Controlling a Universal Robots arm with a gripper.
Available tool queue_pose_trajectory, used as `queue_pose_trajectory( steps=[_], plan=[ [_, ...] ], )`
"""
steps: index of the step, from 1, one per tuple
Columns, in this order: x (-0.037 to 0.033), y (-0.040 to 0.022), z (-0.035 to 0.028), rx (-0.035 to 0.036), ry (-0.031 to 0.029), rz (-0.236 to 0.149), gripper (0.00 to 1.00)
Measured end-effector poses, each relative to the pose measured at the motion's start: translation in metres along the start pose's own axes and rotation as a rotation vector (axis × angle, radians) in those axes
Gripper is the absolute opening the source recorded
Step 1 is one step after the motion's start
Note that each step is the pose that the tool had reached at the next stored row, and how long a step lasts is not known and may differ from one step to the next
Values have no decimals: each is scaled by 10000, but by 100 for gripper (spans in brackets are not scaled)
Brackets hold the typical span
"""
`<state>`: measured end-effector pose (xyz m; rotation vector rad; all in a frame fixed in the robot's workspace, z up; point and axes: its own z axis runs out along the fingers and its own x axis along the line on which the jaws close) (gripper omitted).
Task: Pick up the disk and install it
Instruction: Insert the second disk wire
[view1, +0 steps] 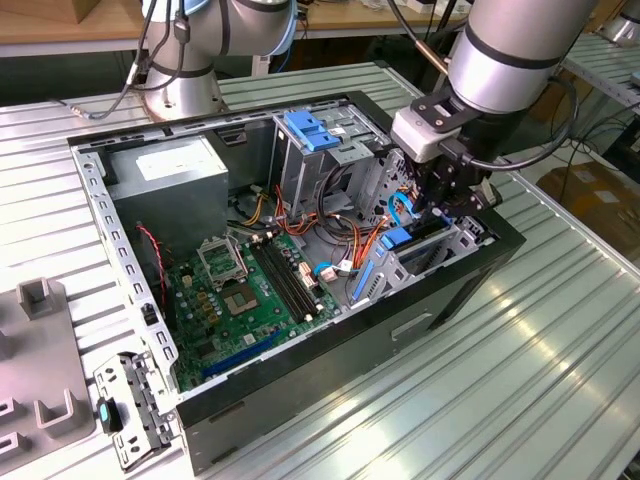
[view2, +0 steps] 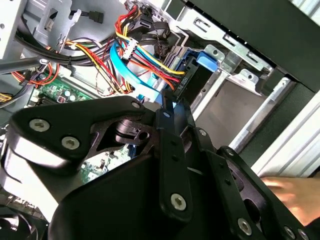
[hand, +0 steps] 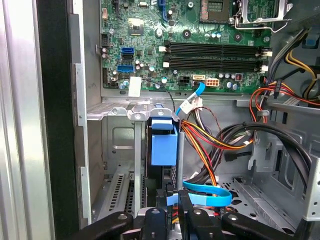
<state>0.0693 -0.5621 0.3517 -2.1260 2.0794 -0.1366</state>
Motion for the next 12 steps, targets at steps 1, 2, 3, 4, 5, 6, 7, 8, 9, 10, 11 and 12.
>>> queue_pose_trajectory(
  steps=[1,2,3,4,5,6,7,8,9,10,11,12],
  plan=[
    [0,0,-1,1,-3,0,24],
    [0,0,-1,1,-3,0,23],
    [0,-1,-3,0,0,0,23],
    [0,-1,-3,0,0,-1,16],
    [0,-1,-4,0,-1,0,11],
    [0,-1,-4,0,0,0,11],
    [0,-1,-5,0,0,0,11],
    [0,-1,-5,0,0,0,11],
    [0,-1,-5,0,0,-1,11],
    [0,-1,-6,0,0,0,11],
    [0,-1,-6,0,0,0,11],
    [0,-1,-7,0,0,0,11]
  ],
)
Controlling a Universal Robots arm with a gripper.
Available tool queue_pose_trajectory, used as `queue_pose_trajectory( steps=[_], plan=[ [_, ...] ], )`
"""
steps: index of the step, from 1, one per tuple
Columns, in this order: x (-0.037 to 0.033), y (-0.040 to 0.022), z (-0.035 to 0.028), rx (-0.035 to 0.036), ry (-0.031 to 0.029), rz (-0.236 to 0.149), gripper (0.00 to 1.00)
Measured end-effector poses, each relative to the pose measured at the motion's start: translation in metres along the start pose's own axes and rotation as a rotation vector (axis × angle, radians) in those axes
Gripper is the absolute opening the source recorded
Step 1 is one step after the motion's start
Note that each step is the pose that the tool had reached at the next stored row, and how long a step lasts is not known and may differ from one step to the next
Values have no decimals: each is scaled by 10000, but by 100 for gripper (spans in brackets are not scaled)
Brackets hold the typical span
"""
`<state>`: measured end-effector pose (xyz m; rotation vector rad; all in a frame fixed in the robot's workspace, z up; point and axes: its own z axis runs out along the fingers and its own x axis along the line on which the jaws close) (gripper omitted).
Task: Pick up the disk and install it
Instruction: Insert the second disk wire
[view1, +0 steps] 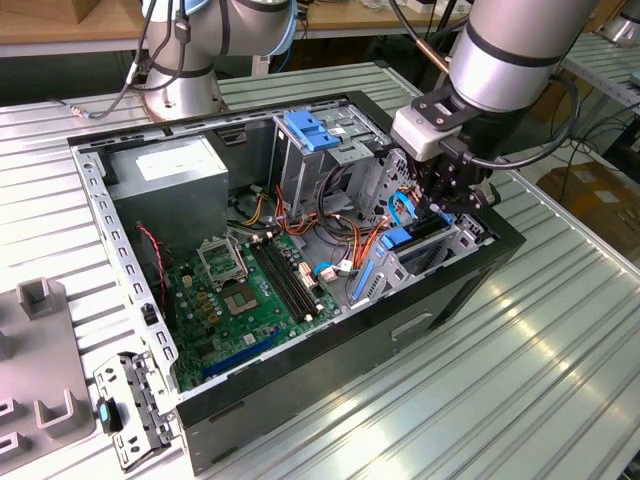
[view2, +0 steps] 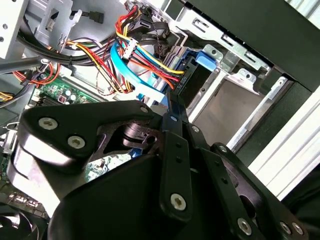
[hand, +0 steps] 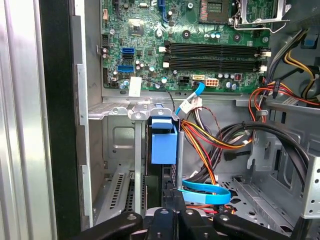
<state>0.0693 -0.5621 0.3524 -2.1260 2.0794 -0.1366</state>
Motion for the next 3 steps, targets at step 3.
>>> queue_pose_trajectory(
  steps=[3],
  plan=[
    [0,0,-2,0,1,0,11]
  ],
)
